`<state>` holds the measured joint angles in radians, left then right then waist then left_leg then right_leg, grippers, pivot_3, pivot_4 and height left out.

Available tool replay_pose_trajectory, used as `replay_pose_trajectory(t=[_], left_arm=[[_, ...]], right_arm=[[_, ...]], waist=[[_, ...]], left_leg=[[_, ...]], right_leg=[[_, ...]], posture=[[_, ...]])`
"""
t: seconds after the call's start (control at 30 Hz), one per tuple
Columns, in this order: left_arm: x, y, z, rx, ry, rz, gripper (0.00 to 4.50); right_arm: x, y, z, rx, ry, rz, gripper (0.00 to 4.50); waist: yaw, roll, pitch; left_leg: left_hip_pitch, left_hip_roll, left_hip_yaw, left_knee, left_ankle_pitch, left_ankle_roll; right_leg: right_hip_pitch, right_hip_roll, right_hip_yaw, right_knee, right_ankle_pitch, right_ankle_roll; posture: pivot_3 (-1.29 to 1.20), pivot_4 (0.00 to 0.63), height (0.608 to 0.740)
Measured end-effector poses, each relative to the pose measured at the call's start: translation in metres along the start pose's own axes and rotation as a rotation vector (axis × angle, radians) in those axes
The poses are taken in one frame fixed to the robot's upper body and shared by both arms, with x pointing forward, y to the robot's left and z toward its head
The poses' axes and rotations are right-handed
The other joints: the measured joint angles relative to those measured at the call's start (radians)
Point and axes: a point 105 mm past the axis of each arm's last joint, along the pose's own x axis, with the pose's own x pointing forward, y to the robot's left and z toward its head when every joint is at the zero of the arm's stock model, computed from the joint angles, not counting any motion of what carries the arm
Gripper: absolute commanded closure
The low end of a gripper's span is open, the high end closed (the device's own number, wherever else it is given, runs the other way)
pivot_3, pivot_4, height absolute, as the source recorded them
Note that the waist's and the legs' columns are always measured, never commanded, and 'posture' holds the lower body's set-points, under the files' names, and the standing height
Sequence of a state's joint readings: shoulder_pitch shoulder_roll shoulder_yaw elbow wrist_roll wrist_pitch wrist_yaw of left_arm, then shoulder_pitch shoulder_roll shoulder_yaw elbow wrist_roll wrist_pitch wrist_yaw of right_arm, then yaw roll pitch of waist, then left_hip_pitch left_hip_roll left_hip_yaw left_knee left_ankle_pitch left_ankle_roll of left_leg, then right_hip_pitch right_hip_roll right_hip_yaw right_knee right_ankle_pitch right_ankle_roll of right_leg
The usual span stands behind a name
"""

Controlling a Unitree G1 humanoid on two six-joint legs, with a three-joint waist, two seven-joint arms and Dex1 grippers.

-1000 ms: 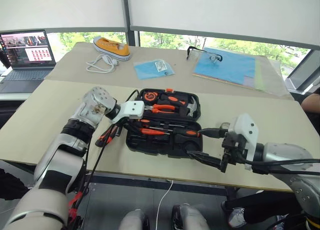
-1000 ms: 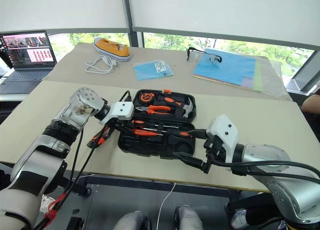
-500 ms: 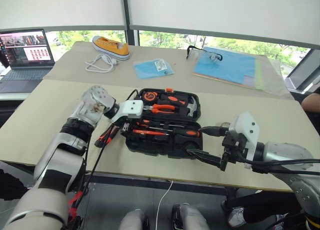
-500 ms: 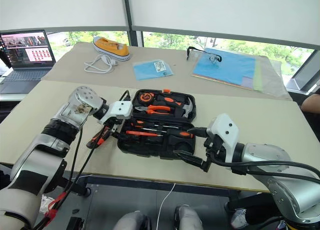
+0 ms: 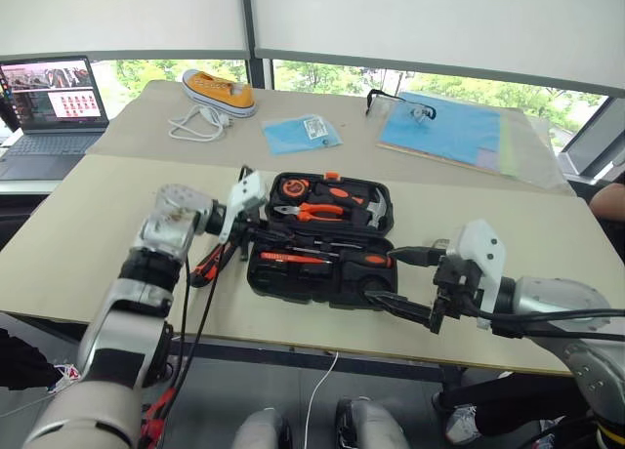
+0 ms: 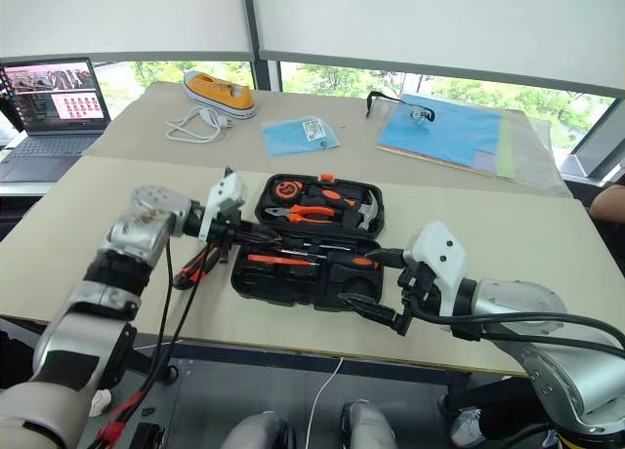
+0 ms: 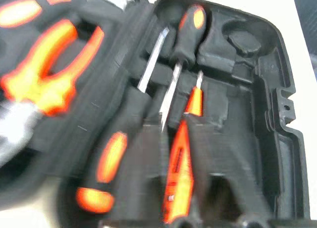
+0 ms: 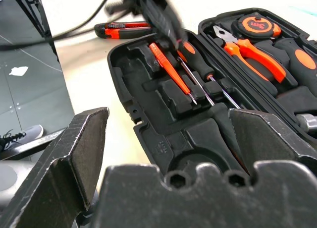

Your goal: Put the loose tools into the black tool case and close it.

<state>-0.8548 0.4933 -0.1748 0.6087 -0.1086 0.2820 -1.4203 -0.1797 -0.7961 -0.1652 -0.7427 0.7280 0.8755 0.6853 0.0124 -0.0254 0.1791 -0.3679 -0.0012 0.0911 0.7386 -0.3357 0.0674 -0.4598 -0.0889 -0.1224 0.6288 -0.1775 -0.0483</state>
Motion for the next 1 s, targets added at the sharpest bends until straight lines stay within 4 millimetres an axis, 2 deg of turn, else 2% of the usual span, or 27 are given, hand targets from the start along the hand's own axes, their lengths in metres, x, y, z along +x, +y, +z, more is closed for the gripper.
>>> replay_pose_trajectory(t=[0.33,0.6,0.8,0.93,1.0], left_arm=[[0.009,-0.005,0.002,0.047,-0.004,0.012,4.47],[0.004,-0.005,0.001,0.014,-0.011,0.008,4.47],[-0.001,0.002,0.017,0.002,-0.05,0.02,4.47],[0.008,0.0,0.01,0.01,-0.035,0.003,4.47],[0.012,-0.004,-0.001,0.044,-0.006,0.002,4.47]], right_arm=[[0.003,0.001,-0.003,0.007,0.011,0.008,0.0],[0.004,0.0,-0.005,0.007,0.013,0.0,0.0],[0.004,0.0,-0.006,0.009,0.009,-0.003,0.0],[0.004,-0.001,-0.006,0.01,0.007,-0.005,0.0],[0.004,-0.001,-0.006,0.01,0.006,-0.007,0.0]], waist=[[0.004,0.0,0.0],[0.002,0.0,0.0],[0.003,0.0,0.0],[0.003,0.0,0.0],[0.003,0.0,0.0]], left_leg=[[0.0,0.0,0.0,0.002,0.0,0.0],[0.0,0.0,0.0,0.002,0.0,0.0],[0.0,-0.001,0.0,0.002,0.0,0.0],[0.0,-0.001,0.0,0.002,0.0,0.0],[0.001,-0.001,0.0,0.002,0.0,0.0]], right_leg=[[0.001,-0.001,0.0,0.0,0.0,0.001],[0.001,-0.001,0.0,0.001,0.0,0.001],[0.001,-0.001,0.0,0.001,0.0,0.001],[0.001,-0.001,0.0,0.0,0.0,0.001],[0.001,-0.001,0.0,0.0,0.001,0.0]], posture=[[0.0,0.15,0.718],[0.0,0.15,0.718],[0.0,0.15,0.718],[0.0,0.15,0.718],[0.0,0.15,0.718]])
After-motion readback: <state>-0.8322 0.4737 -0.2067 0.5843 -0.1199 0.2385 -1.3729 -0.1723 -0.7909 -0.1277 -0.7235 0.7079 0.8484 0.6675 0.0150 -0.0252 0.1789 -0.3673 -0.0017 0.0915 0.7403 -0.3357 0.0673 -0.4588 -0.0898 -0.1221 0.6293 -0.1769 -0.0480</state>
